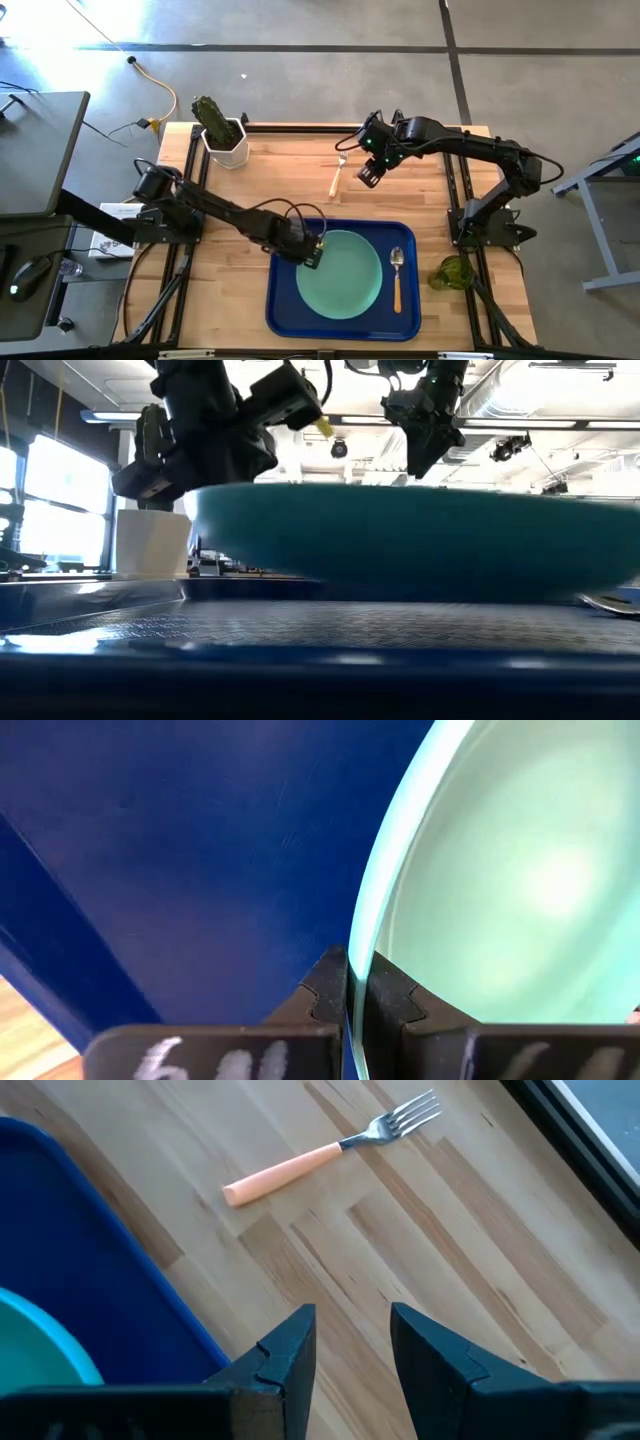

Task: Pick and place plate/cup/fork/spoon on tray
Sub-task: Put the green plate on the blue tray to the left of the orange spoon

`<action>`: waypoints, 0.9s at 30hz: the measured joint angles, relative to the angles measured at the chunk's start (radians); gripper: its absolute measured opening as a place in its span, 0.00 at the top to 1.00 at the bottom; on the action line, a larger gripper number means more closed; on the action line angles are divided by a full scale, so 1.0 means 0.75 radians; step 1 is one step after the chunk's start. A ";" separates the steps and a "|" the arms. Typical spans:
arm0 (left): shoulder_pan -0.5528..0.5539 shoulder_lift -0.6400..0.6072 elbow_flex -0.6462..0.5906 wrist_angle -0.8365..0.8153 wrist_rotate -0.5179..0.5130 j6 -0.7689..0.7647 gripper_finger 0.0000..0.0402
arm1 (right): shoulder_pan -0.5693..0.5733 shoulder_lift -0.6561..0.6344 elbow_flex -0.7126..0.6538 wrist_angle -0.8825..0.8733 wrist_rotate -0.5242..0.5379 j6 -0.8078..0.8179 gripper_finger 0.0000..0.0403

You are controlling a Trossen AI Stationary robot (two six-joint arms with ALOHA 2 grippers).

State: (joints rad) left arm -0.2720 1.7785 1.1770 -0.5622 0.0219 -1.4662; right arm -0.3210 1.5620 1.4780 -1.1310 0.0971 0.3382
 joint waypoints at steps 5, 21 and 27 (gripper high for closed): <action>-0.007 0.021 0.001 0.020 0.020 -0.011 0.99 | 0.000 0.001 0.000 -0.009 -0.001 0.001 0.70; -0.023 0.077 -0.002 0.032 0.037 -0.023 0.99 | 0.001 0.000 0.000 -0.025 -0.051 0.026 0.70; -0.024 0.112 0.002 0.076 0.048 -0.029 0.99 | 0.001 0.000 0.000 -0.035 -0.052 0.028 0.70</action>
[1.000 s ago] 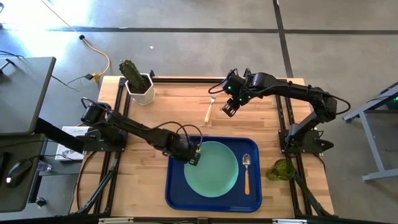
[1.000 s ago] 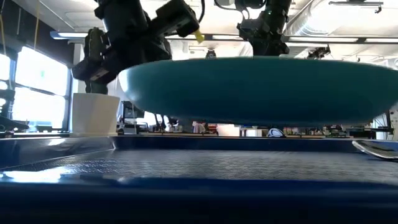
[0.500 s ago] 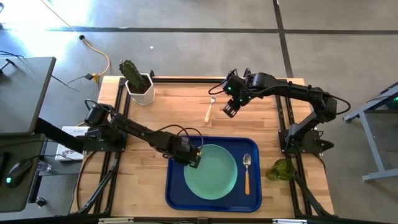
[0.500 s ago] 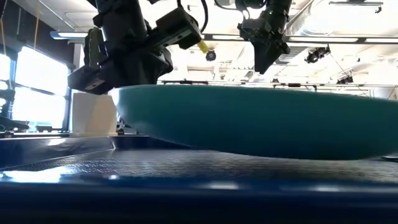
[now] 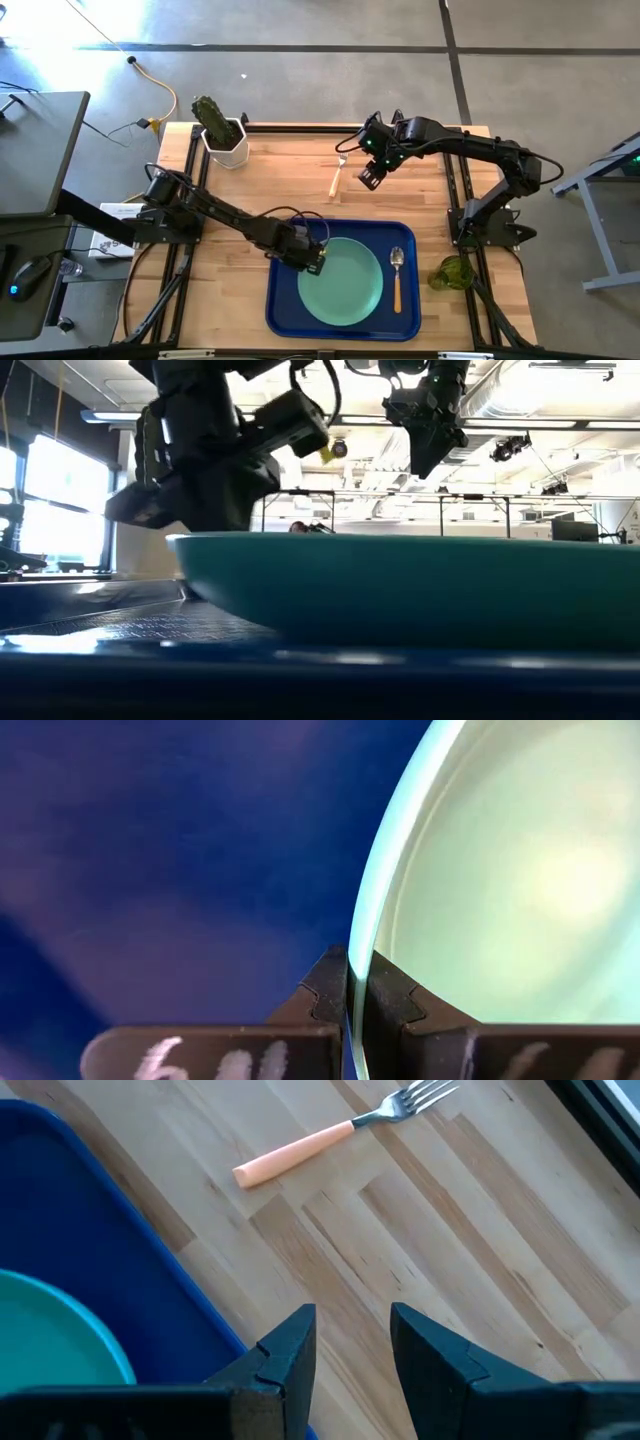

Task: Pick and place plate/cup/fork/spoon on tray
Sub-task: Put the green plate on the blue tray to the left of the orange spoon

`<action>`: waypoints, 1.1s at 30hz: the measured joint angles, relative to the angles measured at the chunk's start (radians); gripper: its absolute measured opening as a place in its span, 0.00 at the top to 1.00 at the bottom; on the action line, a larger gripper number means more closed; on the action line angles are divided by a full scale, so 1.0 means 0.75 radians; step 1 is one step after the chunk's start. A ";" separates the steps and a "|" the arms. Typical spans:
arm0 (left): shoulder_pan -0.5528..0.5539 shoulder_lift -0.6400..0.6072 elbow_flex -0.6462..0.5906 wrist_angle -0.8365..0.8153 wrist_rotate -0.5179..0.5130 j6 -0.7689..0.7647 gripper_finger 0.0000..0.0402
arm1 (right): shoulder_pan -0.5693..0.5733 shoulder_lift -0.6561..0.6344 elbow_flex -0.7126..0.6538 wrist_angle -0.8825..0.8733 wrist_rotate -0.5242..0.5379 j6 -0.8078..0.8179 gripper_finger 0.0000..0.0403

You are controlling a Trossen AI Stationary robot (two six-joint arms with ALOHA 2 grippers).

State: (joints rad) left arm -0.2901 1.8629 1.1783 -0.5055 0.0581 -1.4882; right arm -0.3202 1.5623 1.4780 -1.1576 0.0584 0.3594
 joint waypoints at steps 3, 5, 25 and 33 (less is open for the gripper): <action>0.001 -0.003 -0.001 -0.028 0.012 0.006 0.99 | 0.000 0.000 0.000 -0.006 -0.004 0.000 0.70; 0.001 -0.001 0.001 -0.018 0.012 0.007 0.99 | 0.000 0.000 0.000 -0.008 -0.005 -0.001 0.70; 0.001 0.000 -0.002 -0.016 0.012 0.056 0.85 | 0.000 0.000 0.000 -0.008 -0.004 -0.002 0.70; 0.015 0.000 -0.002 -0.027 0.036 0.057 0.80 | 0.000 0.000 0.000 -0.007 -0.004 -0.002 0.70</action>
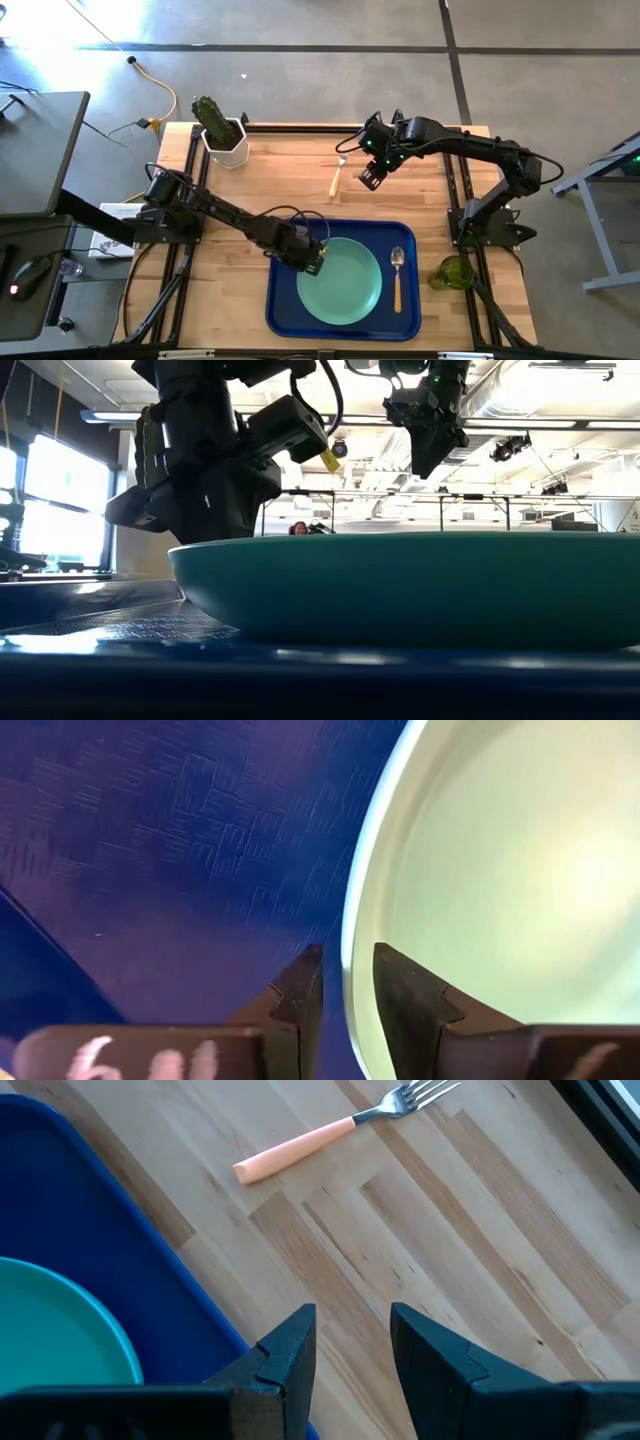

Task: Pick and place plate/cup/fork/spoon on tray
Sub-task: Put the green plate on the blue tray to the left of the orange spoon, then put the light orange fork on the blue tray to the right of the green plate

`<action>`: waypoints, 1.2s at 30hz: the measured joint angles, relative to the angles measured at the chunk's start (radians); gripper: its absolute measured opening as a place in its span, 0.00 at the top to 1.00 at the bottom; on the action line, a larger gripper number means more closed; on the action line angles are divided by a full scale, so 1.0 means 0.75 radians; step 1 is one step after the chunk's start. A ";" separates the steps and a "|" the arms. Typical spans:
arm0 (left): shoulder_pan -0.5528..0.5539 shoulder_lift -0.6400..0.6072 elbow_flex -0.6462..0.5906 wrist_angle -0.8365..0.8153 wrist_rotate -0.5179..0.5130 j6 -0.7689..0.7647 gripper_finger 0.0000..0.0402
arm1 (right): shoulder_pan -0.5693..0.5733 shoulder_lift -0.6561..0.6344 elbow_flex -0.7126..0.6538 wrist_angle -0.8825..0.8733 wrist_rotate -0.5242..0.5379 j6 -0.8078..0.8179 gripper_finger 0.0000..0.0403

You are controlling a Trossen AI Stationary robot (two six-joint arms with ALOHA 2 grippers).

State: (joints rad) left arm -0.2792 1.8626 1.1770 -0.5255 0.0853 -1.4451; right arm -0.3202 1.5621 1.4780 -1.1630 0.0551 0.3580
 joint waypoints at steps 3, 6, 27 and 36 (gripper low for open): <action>0.010 0.000 0.000 -0.001 0.032 0.022 0.79 | 0.000 0.000 0.000 0.000 0.000 0.000 0.70; 0.018 0.000 0.000 -0.001 0.059 0.035 0.79 | 0.000 0.000 0.000 0.000 0.000 -0.001 0.70; 0.037 -0.071 0.002 -0.130 0.078 0.093 0.79 | 0.000 0.000 0.000 -0.007 -0.028 0.003 0.70; 0.068 -0.143 0.002 -0.200 0.064 0.149 0.79 | 0.001 0.000 0.000 -0.003 -0.080 0.012 0.70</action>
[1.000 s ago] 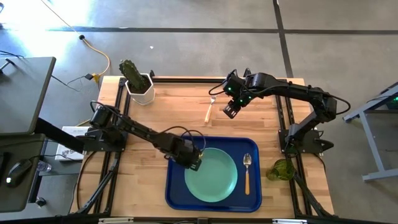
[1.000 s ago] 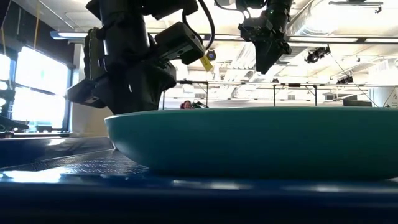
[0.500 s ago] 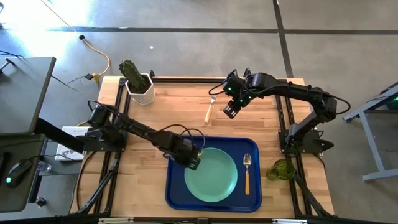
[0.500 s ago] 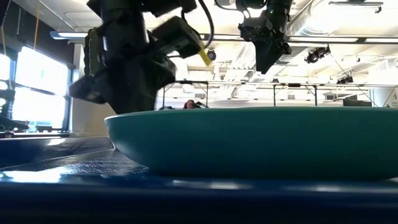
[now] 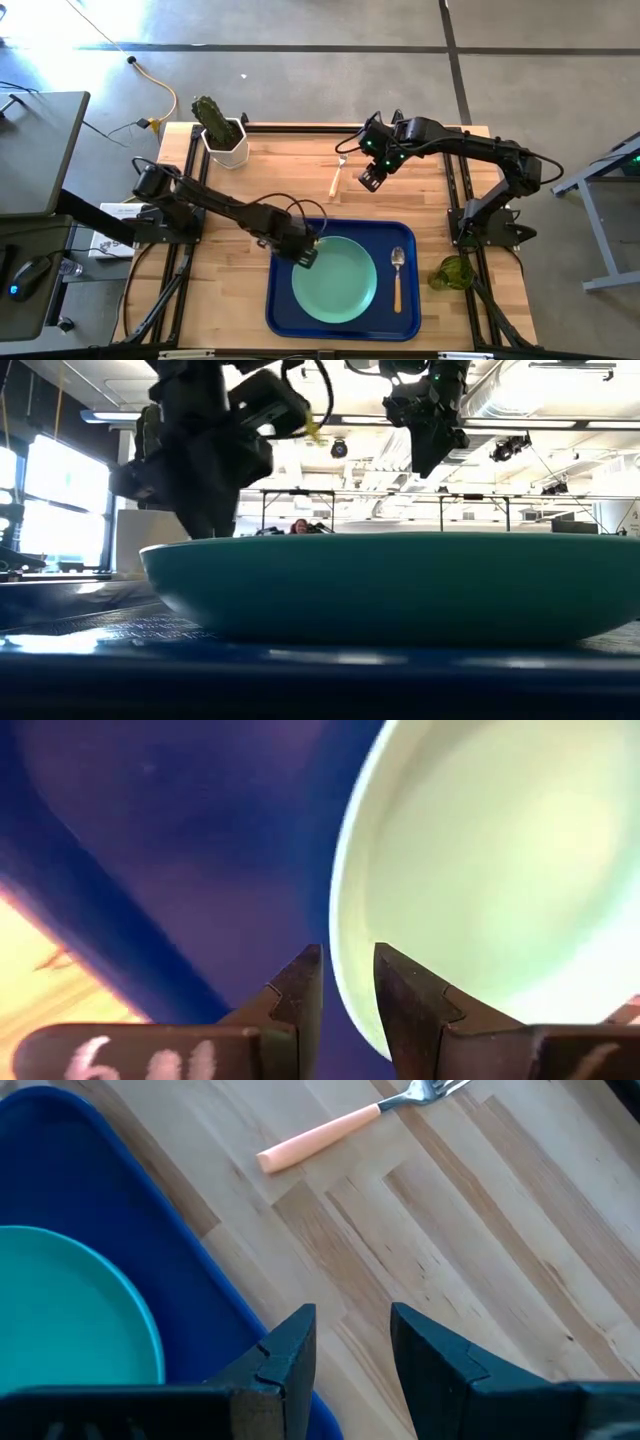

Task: Pick and place plate/cup/fork/spoon on tray
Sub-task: Put the light orange fork on the blue tray to the right of the green plate

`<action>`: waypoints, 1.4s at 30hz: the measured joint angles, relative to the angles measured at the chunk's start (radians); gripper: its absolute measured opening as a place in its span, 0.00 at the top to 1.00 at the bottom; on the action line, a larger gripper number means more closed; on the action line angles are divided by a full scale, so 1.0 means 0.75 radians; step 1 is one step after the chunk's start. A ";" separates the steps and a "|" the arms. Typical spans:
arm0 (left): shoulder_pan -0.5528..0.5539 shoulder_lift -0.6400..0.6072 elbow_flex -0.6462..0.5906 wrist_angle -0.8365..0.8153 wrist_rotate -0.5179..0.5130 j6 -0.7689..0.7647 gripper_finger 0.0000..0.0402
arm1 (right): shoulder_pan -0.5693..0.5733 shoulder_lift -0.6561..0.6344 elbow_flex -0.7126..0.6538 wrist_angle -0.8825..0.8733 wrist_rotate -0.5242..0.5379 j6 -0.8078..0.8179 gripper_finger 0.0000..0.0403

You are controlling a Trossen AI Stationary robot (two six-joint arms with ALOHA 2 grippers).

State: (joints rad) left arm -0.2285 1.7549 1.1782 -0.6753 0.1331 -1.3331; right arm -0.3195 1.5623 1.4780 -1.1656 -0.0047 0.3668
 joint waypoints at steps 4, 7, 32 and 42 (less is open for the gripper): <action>0.008 -0.059 0.000 -0.032 -0.052 0.039 0.79 | 0.000 0.000 0.000 -0.007 -0.004 0.003 0.70; 0.008 -0.125 0.000 -0.049 -0.099 0.066 0.79 | 0.000 0.000 0.000 -0.017 -0.010 0.030 0.70; 0.130 -0.881 -0.001 -0.335 -0.537 0.840 0.79 | -0.001 0.000 0.000 0.023 -0.011 0.562 0.70; 0.208 -1.109 -0.001 -0.385 -0.537 1.168 0.79 | -0.001 0.001 0.000 0.122 0.053 0.808 0.68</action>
State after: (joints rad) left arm -0.0726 0.9235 1.1778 -0.9639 -0.2697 -0.4571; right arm -0.3199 1.5627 1.4780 -1.0743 0.0354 0.9727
